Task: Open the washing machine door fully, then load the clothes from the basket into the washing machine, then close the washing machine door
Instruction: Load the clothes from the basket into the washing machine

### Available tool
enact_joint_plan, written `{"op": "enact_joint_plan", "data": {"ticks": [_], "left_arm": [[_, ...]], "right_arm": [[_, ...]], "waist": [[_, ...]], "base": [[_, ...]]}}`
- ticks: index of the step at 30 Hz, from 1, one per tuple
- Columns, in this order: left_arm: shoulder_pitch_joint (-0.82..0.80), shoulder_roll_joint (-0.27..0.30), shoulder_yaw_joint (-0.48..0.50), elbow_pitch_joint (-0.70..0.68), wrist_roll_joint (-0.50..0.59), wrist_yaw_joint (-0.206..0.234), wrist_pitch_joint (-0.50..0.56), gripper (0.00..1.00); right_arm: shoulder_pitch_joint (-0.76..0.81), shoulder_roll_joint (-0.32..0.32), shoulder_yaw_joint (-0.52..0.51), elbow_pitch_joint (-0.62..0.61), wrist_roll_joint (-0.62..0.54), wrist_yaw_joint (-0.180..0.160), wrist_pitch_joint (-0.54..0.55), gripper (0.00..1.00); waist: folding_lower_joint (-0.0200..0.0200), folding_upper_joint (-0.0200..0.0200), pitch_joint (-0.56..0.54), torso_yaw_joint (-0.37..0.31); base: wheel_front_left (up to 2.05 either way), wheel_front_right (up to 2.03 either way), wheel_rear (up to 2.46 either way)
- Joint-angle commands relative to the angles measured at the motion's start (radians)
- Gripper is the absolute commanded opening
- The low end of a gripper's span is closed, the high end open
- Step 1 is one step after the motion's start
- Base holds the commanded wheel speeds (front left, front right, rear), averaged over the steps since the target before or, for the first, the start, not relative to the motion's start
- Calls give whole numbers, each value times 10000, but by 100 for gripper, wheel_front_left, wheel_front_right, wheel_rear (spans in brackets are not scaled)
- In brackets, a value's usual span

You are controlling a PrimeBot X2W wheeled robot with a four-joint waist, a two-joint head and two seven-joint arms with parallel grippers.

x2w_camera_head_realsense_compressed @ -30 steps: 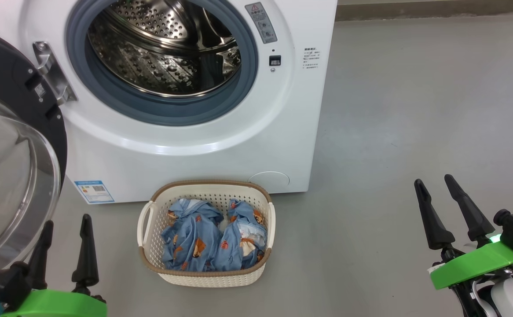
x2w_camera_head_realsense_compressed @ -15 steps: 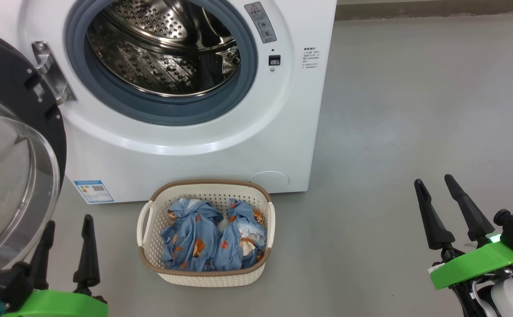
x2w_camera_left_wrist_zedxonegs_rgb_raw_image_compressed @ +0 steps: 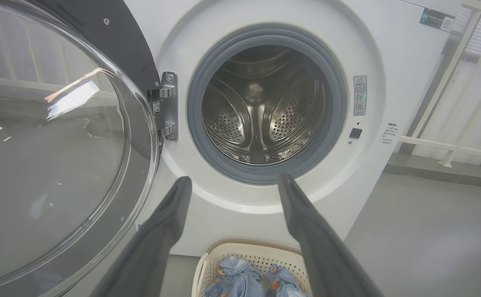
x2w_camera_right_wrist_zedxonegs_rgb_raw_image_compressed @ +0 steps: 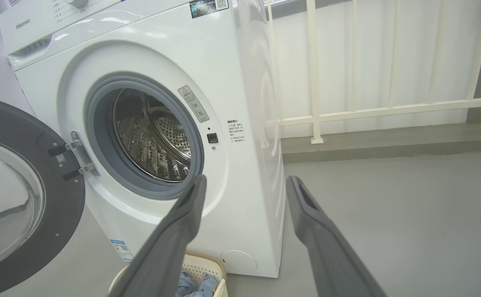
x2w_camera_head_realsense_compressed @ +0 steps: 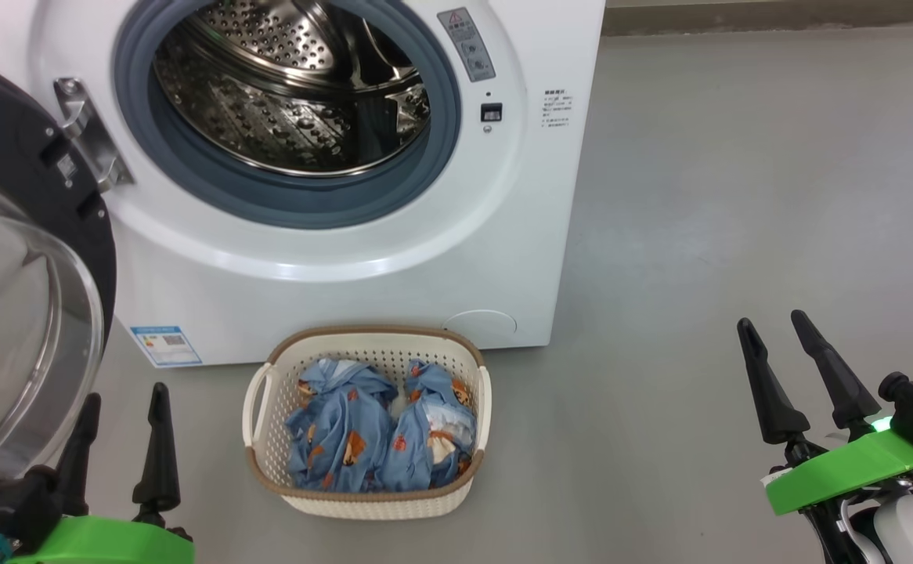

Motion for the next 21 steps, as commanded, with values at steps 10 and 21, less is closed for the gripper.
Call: {"op": "enact_joint_plan", "data": {"ticks": [10,21], "left_arm": [[-264,378,319,-149,-89,86,-94,100],[-242,388,293,-161,-137,27,-134,100]], "right_arm": [[-65,-180,167,-240,-7,75,-94,100],[-48,-170,219,-234,-19,75,-94,100]], "waist": [[0,-1,18,14],[0,-1,-5,25]], "base": [[158,-158,0],[90,-90,0]]}}
